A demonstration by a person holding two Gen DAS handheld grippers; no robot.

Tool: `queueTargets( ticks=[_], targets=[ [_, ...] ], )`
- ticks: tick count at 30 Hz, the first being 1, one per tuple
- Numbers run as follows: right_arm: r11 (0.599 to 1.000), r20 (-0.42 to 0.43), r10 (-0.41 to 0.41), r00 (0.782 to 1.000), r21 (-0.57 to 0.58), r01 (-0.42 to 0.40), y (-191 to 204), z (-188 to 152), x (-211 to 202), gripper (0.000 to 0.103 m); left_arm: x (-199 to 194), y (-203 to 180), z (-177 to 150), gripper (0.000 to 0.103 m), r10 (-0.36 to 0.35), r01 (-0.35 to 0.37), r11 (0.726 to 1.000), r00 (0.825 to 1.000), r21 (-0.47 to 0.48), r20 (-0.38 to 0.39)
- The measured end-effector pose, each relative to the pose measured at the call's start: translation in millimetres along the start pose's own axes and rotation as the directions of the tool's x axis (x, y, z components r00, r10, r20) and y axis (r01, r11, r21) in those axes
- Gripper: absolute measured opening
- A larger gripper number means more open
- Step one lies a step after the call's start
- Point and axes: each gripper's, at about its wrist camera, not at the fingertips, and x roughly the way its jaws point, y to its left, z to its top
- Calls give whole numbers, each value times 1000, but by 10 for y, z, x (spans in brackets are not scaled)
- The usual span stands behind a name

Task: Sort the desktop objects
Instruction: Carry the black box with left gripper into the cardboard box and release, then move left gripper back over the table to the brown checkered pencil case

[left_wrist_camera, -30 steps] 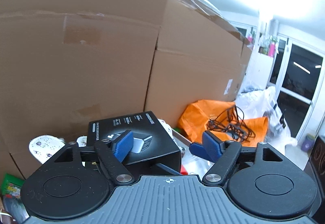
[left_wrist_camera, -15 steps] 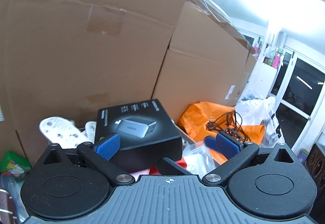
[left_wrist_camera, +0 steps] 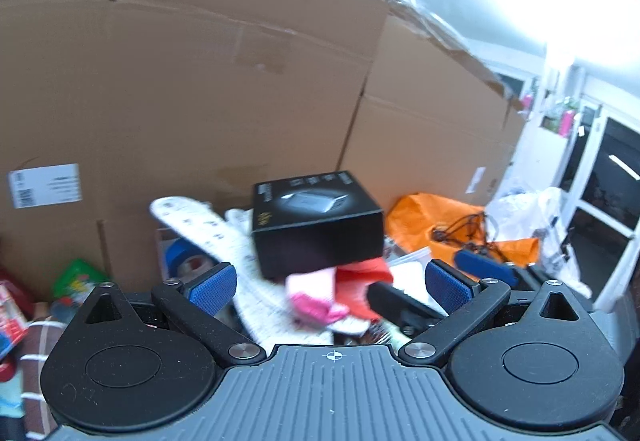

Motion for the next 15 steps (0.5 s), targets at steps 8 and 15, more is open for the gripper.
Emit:
queueTargets(
  ticks=[8,15],
  targets=[
    [998,-20,-18,1000,-62,16,263,-59,-247,103,-312,-20,-172,103,56,-56,998,998,23,-5],
    [997,-24,4,1000,-76,-6,473,-75,-463,103,-632,3,-322,103,51,-51,999,999,5,14]
  ],
)
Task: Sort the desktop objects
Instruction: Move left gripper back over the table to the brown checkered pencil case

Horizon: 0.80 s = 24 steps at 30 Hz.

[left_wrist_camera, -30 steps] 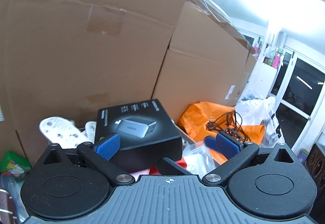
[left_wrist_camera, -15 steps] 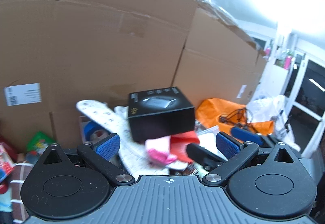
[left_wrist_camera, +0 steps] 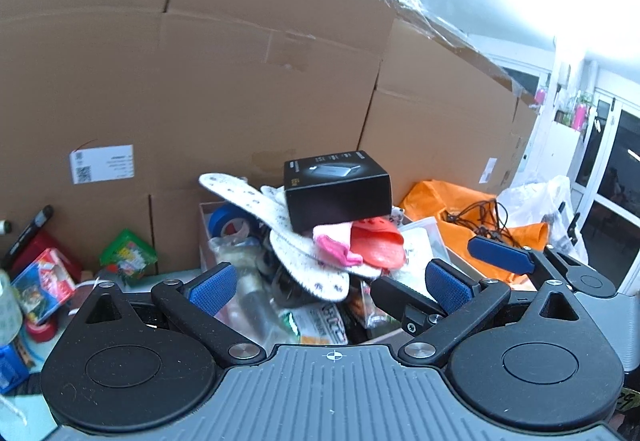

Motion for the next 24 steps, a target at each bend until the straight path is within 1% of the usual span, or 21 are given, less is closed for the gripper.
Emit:
queueTargets(
  ticks=[4,8,12,15,16,18,21,24],
  targets=[
    [999,-14,48,999,-8,-48,208,-91,-151,103,-269,119,-242,103,3,-2,999,1000,-32,25],
    [991,-62,126,990,-32,-128,522,-296,-232,103,-526,346,-637,103,23,-20,996,999,-92,28],
    [978,-127,190,973,-67,-200,880,-540,-211,103,-719,676,-995,103,53,-54,981,999,-188,-8],
    [965,-180,243,953,-54,-256,1096,-684,-99,103,-793,900,-1149,103,111,-117,971,993,-207,-38],
    [963,-195,252,948,-52,-266,1162,-719,-58,103,-813,971,-1169,103,134,-140,968,990,-209,-42],
    [958,-212,266,940,-51,-282,1282,-772,41,103,-835,1138,-1167,103,151,-155,963,988,-223,-34],
    [955,-220,279,935,-40,-294,1408,-790,194,102,-799,1367,-1085,102,158,-160,958,987,-240,-31],
    [955,-214,282,935,-26,-294,1485,-777,346,101,-683,1535,-971,101,147,-150,962,989,-226,-32]
  ],
)
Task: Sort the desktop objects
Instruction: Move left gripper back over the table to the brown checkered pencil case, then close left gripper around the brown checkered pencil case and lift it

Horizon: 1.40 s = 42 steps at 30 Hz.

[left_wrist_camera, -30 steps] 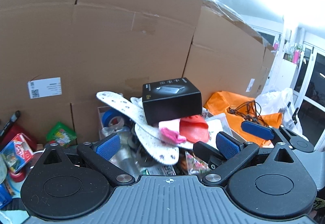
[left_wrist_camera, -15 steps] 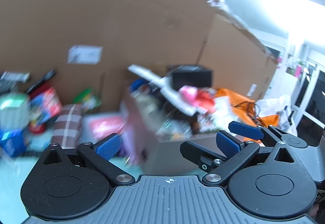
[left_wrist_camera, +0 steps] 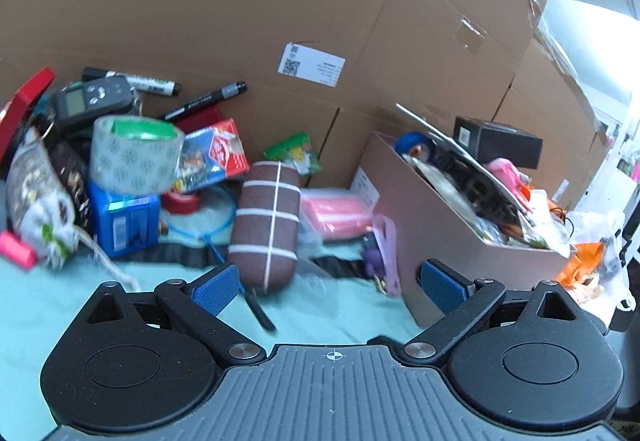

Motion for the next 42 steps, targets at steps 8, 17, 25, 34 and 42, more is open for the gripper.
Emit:
queueTargets(
  ticks=[8,17,25,34,42],
  targets=[
    [999,-27,19,999,26,-18,-21,143,452,88,494,150,249,92,-26,29,999,997,39,-69],
    [992,-43,29,999,128,-23,-143,267,914,78,971,354,472,88,-2,9,999,992,53,-127],
    [984,-65,89,994,163,-77,-163,273,1217,69,1329,466,467,84,8,4,998,979,55,-206],
    [980,-51,116,992,171,-106,-168,242,1351,70,1474,635,450,67,-31,18,999,967,-50,-252],
    [975,-90,135,987,187,-116,-156,200,1262,71,1379,511,386,66,9,-20,999,957,-33,-288]
  ],
)
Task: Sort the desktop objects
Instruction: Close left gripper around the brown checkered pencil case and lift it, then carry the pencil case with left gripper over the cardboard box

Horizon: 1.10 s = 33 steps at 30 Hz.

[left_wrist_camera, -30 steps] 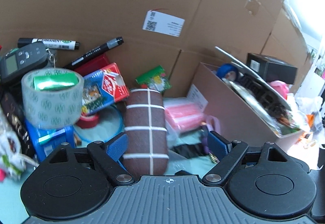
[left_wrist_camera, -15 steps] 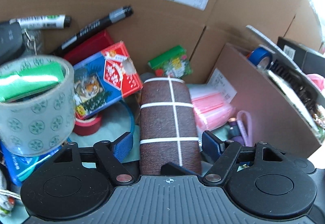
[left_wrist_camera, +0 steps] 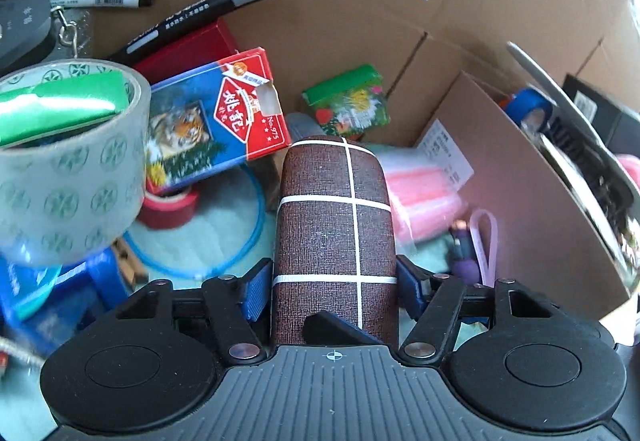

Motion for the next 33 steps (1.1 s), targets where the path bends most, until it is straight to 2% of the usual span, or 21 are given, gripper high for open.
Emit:
queueTargets(
  ticks=[9,13,24,28,33],
  targets=[
    [993,-31,46,998,112,-43,-44,-223,-296,69,-139,-273,-243,66,40,-39,999,998,34,-38],
    [991,-28,59,998,121,-55,-33,-264,-479,60,-278,-425,-356,65,46,-46,998,999,44,-12],
    [998,132,14,991,51,-21,3,-143,-1221,60,-809,-1025,-356,65,2,-16,993,992,113,126],
    [999,202,-5,979,35,-2,-59,-75,-1533,60,-911,-1371,-288,65,-25,-2,988,984,153,174],
    [997,283,-73,956,33,66,-221,-28,-1933,57,-966,-1840,-225,64,-94,55,980,975,193,202]
  ],
)
